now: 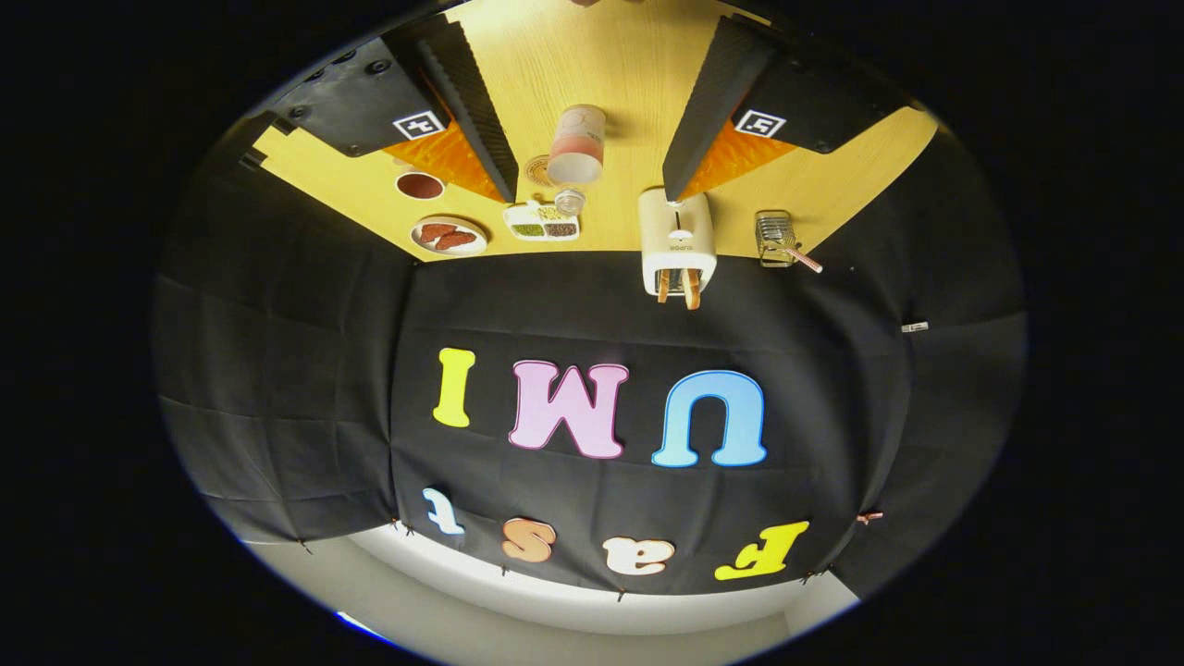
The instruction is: Take the bottle from table, then pour the juice into the cup, finally place the bottle on the coaster
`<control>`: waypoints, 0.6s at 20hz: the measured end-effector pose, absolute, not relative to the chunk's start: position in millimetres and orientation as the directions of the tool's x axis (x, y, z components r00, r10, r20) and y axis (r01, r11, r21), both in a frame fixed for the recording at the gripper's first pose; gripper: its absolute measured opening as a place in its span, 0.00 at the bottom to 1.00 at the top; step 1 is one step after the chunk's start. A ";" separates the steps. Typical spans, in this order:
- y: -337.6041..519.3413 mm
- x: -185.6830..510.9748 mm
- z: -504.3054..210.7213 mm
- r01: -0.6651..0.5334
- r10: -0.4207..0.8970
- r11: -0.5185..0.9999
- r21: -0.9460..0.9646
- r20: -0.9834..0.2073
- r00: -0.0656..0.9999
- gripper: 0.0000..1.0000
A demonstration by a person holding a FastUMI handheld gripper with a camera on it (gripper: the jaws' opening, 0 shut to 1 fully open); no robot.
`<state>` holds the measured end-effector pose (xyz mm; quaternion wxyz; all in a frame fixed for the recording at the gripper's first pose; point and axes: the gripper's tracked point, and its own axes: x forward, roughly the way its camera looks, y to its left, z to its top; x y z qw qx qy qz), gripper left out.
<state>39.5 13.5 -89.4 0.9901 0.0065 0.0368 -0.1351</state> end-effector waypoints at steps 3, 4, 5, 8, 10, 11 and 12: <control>11.5 48.4 -101.3 0.274 -0.273 0.962 -0.002 -0.084 0.958 0.97; 9.6 52.0 -106.7 0.280 -0.278 0.960 0.005 -0.091 0.956 0.97; 8.9 55.8 -111.5 0.284 -0.282 0.959 0.014 -0.099 0.954 0.97; 0.0 65.3 -123.9 0.314 -0.310 0.949 0.024 -0.101 0.945 0.97; -6.0 72.9 -135.2 0.326 -0.321 0.945 0.035 -0.107 0.941 0.97; -9.3 76.5 -141.1 0.330 -0.324 0.943 0.043 -0.110 0.940 0.97; -11.9 81.2 -147.8 0.331 -0.324 0.942 0.054 -0.115 0.939 0.97</control>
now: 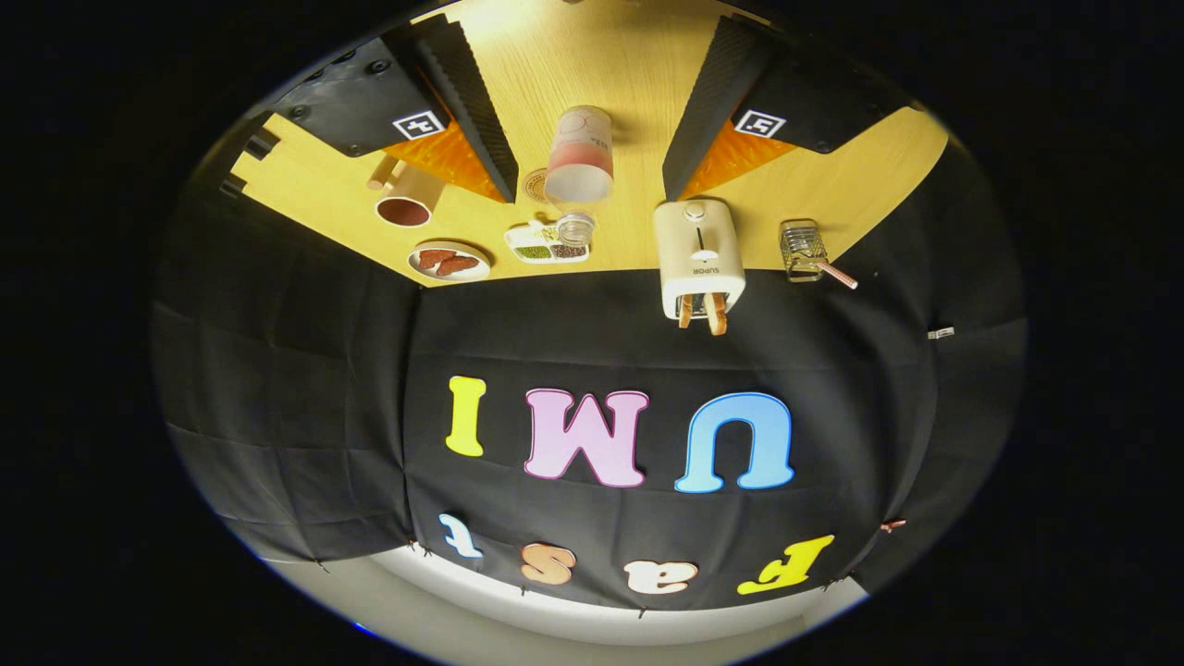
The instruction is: Take the bottle from table, then pour the juice into the cup, finally place the bottle on the coaster
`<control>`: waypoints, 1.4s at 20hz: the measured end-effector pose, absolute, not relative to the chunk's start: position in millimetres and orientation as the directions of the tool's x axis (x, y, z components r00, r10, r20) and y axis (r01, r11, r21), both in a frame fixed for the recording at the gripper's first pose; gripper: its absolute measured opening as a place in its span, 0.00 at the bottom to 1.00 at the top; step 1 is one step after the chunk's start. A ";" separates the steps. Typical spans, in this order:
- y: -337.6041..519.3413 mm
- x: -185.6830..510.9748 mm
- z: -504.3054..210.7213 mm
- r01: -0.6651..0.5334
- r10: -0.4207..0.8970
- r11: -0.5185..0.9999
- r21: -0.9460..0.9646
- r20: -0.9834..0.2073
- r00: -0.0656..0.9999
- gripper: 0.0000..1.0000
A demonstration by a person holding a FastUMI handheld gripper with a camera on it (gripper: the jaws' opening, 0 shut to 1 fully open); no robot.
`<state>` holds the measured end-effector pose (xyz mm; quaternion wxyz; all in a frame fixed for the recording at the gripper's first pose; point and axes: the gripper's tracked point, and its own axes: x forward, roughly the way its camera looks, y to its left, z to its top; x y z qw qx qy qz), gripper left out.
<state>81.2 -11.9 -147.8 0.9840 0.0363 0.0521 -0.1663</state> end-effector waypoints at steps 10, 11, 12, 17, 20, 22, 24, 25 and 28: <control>-34.1 127.1 -192.6 0.342 -0.328 0.938 0.056 -0.178 0.928 0.97; -35.3 131.0 -198.6 0.346 -0.330 0.937 0.055 -0.189 0.925 0.97; -37.0 134.2 -205.6 0.350 -0.334 0.936 0.045 -0.204 0.920 0.97; -44.2 148.9 -226.3 0.366 -0.351 0.930 0.022 -0.236 0.906 0.97; -47.8 161.1 -229.6 0.369 -0.356 0.930 0.010 -0.237 0.904 0.97; -51.2 167.3 -234.7 0.371 -0.356 0.929 0.016 -0.248 0.901 0.97; -55.0 172.2 -235.9 0.377 -0.360 0.926 0.020 -0.247 0.899 0.97; -56.0 174.3 -237.4 0.376 -0.360 0.926 0.023 -0.247 0.900 0.97; -53.3 180.1 -239.1 0.359 -0.341 0.933 0.027 -0.247 0.907 0.83</control>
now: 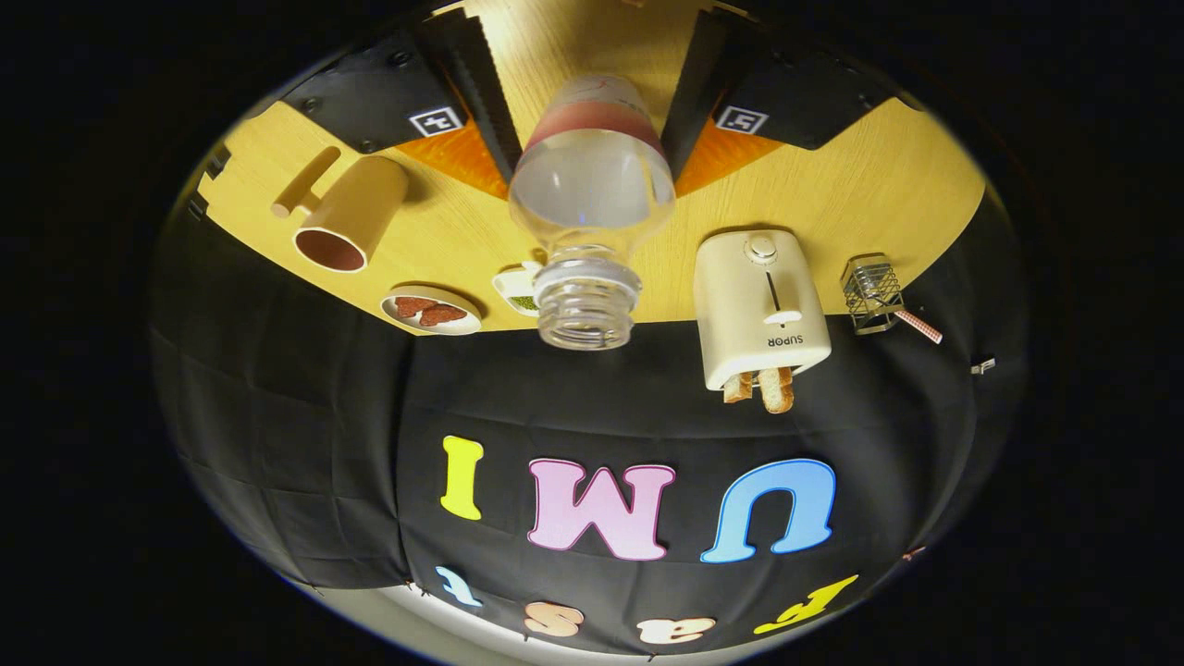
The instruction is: Take the bottle from table, then pour the juice into the cup, finally place the bottle on the coaster
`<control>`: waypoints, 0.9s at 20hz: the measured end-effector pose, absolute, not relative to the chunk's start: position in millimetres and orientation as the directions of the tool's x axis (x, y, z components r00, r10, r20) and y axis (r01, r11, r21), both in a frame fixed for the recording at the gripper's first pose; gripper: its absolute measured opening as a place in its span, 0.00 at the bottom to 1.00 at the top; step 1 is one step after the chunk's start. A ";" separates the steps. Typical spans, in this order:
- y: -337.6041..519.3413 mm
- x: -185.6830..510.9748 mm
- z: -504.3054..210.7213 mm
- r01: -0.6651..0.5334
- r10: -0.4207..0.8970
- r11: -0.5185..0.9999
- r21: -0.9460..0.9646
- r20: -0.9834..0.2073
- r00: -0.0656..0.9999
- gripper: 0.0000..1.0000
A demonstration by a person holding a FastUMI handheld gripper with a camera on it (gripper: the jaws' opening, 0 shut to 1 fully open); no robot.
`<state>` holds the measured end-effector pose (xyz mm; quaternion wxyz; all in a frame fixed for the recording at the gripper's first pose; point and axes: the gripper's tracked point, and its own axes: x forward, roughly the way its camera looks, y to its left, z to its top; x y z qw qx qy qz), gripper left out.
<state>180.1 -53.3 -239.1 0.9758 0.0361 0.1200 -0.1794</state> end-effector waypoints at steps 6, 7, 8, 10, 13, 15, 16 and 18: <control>-55.1 179.3 -240.4 0.358 -0.337 0.933 0.041 -0.247 0.909 0.76; -53.4 181.3 -242.5 0.349 -0.327 0.936 0.047 -0.249 0.912 0.75; -55.4 179.0 -242.1 0.348 -0.326 0.936 0.047 -0.250 0.912 0.74; -55.8 179.2 -241.5 0.338 -0.316 0.940 0.048 -0.251 0.915 0.72; -53.6 177.7 -240.3 0.316 -0.290 0.947 0.054 -0.274 0.917 0.70; -52.6 175.3 -238.4 0.304 -0.270 0.949 0.081 -0.287 0.919 0.69; -52.3 175.2 -235.8 0.303 -0.263 0.948 0.099 -0.294 0.919 0.69; -51.2 175.7 -226.0 0.288 -0.238 0.946 0.148 -0.287 0.928 0.69</control>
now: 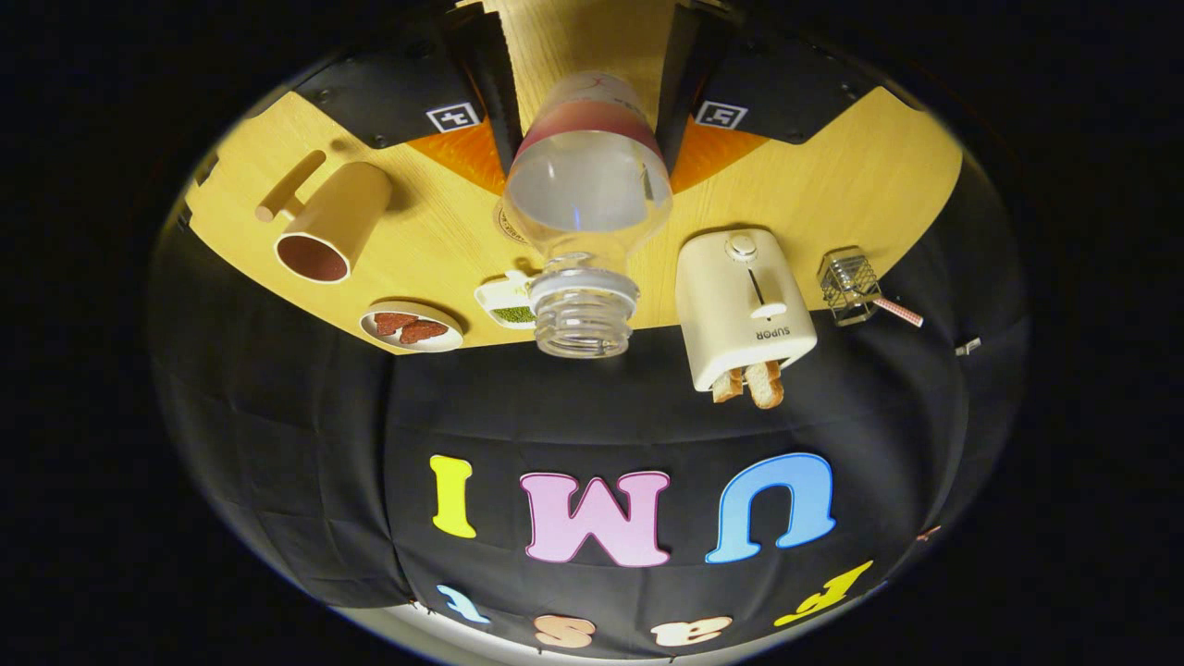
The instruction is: Take the bottle from table, then pour the juice into the cup, finally place the bottle on the coaster
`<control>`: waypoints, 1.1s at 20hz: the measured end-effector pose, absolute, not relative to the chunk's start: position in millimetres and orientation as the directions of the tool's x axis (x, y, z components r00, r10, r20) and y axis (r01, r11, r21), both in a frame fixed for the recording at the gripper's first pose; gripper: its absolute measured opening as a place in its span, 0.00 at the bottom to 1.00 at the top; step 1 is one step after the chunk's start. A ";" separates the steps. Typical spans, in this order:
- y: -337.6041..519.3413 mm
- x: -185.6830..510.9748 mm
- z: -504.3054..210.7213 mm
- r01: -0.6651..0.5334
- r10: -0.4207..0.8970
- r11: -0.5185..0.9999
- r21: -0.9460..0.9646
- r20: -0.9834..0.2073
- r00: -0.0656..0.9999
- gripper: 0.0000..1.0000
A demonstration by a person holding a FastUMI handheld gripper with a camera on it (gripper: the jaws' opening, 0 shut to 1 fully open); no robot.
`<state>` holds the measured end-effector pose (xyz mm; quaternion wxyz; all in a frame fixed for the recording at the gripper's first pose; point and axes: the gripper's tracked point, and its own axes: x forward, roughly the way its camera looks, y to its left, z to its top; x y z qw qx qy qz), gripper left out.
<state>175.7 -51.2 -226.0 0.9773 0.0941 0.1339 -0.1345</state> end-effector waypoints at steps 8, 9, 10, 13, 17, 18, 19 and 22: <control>-75.4 168.7 -183.7 0.332 -0.218 0.861 0.385 -0.310 0.925 0.68; -80.7 167.3 -178.0 0.334 -0.211 0.842 0.424 -0.310 0.927 0.68; -86.7 164.7 -176.3 0.336 -0.205 0.821 0.461 -0.311 0.928 0.68; -104.9 159.7 -172.9 0.353 -0.180 0.748 0.562 -0.340 0.923 0.69; -120.8 157.7 -171.8 0.321 -0.104 0.643 0.696 -0.336 0.936 0.68; -124.5 155.1 -173.8 0.321 -0.086 0.626 0.711 -0.346 0.934 0.68; -128.7 154.0 -176.1 0.322 -0.066 0.607 0.726 -0.358 0.931 0.69; -138.0 154.0 -177.5 0.317 -0.014 0.522 0.792 -0.364 0.931 0.69</control>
